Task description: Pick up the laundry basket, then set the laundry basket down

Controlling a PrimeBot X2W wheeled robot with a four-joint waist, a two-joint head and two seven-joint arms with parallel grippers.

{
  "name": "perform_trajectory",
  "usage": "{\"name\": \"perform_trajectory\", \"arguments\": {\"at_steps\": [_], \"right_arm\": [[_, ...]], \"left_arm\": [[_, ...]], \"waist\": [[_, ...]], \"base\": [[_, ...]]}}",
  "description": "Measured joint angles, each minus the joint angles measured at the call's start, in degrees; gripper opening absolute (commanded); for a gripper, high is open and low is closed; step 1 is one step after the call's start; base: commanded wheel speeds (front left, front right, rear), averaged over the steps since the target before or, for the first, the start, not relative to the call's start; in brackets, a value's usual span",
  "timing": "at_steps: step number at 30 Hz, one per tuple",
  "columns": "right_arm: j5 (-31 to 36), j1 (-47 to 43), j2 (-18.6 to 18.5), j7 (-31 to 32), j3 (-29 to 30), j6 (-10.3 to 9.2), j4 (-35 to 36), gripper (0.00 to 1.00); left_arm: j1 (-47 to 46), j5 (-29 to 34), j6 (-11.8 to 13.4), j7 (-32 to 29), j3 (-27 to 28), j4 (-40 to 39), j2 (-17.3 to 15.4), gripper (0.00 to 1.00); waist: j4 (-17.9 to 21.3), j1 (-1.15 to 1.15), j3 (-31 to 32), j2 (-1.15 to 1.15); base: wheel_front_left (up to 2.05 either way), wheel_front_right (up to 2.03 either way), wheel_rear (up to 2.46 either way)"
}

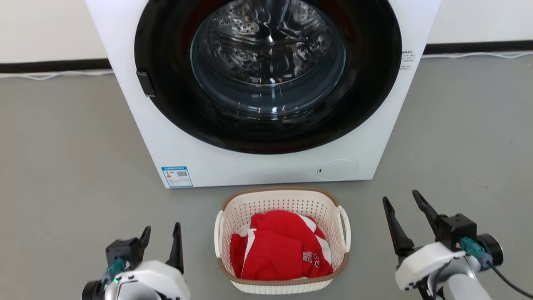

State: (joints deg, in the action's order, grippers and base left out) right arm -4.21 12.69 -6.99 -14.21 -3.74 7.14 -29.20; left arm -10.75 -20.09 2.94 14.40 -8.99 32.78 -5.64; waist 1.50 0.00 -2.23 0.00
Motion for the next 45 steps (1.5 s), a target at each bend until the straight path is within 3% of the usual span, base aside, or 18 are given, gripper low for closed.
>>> {"name": "perform_trajectory", "arguments": {"at_steps": [9, 22, 23, 29, 45], "right_arm": [[0.01, -4.58, 0.37, 0.00, 3.01, 0.00, 3.33, 1.00], [0.16, -5.98, 1.05, 0.00, 4.43, 0.00, 4.42, 1.00], [0.16, -6.03, 1.08, 0.00, 4.49, 0.00, 4.42, 0.00], [-0.70, -9.43, 2.25, 0.65, 4.22, -0.05, 0.87, 0.00], [-11.93, -9.29, 2.31, 3.04, 5.20, -0.05, 2.50, 0.00]], "left_arm": [[6.53, 2.72, -0.51, 0.00, 3.96, -5.78, 0.57, 1.00], [8.62, 4.10, -2.48, 0.00, 6.98, -7.13, 1.77, 1.00], [8.79, 4.12, -2.72, 0.00, 7.02, -7.13, 1.79, 0.00], [11.33, 2.98, -2.71, -0.89, 6.92, -3.55, 2.60, 0.00], [11.34, -6.27, -3.48, -3.31, 7.59, -5.08, 2.64, 0.00]], "waist": [[0.36, 0.00, 2.27, 0.00], [0.84, 0.00, 3.00, 0.00], [0.86, 0.00, 3.10, 0.00], [0.84, 0.00, 3.12, 0.00], [0.53, 0.01, 2.97, 0.00]], "base": [[0.00, 0.00, 0.00], [0.00, 0.00, 0.00], [0.00, 0.00, 0.00], [0.00, 0.00, 0.00], [0.00, 0.00, 0.00]]}}
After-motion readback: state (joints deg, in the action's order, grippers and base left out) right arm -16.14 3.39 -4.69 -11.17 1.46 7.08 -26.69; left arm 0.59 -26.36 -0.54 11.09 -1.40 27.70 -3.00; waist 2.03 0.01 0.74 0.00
